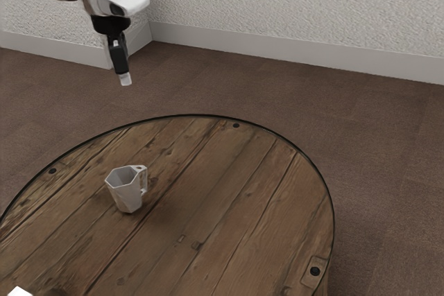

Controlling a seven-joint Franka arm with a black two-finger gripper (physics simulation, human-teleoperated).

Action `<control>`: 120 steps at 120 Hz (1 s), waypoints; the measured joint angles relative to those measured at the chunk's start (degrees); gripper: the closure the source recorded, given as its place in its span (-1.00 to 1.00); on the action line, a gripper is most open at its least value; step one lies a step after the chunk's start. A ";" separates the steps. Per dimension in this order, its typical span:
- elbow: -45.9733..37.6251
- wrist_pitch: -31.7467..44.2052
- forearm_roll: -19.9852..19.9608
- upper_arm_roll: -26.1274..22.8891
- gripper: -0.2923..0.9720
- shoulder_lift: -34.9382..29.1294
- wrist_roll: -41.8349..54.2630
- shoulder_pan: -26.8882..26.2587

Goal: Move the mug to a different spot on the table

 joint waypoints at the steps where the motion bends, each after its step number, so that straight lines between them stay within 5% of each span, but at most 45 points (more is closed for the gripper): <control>1: 0.00 0.00 0.00 0.00 -0.54 0.03 0.13 0.00; 35: -0.70 0.00 -0.18 0.20 -0.54 2.41 3.58 0.67; 47: -3.35 0.52 -1.74 4.54 -0.54 2.18 2.65 -2.85; 79: -13.93 8.88 -2.71 8.12 -0.54 1.98 -6.11 -3.15; 120: -15.08 13.51 -4.88 8.25 -0.54 7.35 -19.36 -2.15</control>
